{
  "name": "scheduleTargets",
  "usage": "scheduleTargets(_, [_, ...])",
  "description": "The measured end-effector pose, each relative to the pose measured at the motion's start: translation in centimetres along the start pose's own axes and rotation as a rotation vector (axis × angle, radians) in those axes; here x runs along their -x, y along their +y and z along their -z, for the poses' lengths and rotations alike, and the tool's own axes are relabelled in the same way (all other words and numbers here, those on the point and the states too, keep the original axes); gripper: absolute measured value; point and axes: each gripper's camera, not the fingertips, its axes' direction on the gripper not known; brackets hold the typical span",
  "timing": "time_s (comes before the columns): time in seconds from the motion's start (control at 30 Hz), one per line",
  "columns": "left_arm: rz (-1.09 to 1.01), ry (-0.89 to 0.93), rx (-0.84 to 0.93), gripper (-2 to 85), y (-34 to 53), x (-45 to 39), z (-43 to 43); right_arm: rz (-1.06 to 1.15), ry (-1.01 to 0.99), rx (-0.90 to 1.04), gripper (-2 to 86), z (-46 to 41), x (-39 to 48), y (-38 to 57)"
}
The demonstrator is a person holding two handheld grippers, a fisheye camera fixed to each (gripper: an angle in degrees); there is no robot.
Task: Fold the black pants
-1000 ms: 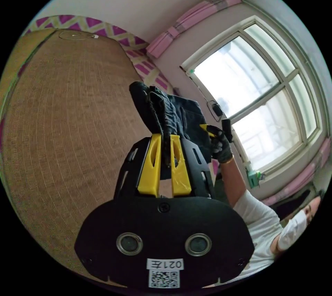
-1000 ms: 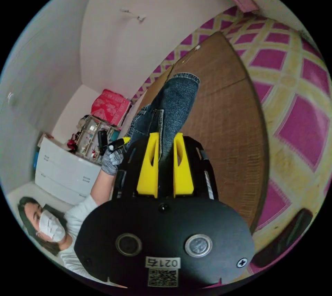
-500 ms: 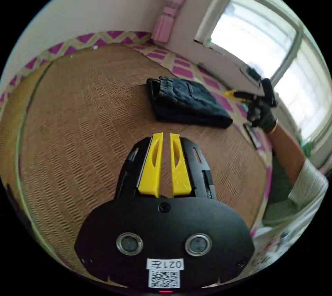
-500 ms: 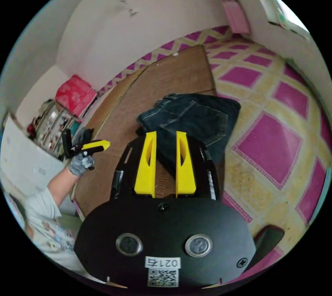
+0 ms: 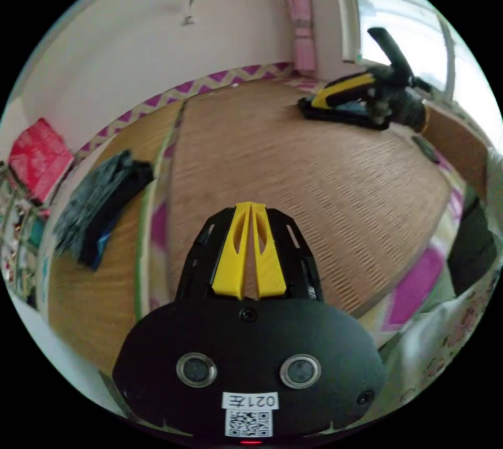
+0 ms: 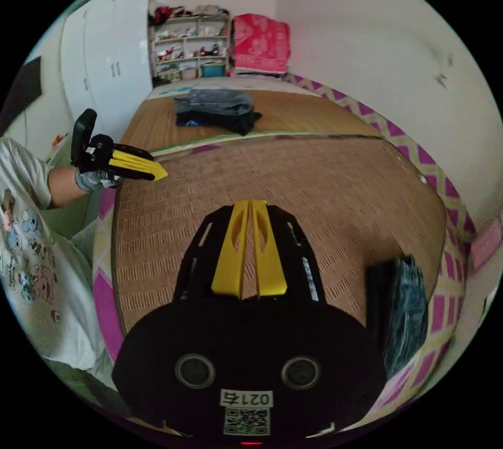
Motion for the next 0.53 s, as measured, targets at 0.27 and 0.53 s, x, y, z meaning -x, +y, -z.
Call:
scheduleTargets(0.27, [0.191, 0.105, 0.121, -1.0, 8.9, 2.5, 1.4, 0.348, 0.01, -0.07, 8.4, -12.5, 15.2, -20.4])
scheduleTargets(0.53, [0.163, 0.074, 0.169, -0.9, 9.7, 0.9, 1.5, 0.543, 0.073, -0.038, 10.3, -23.5, 25.7, -36.6])
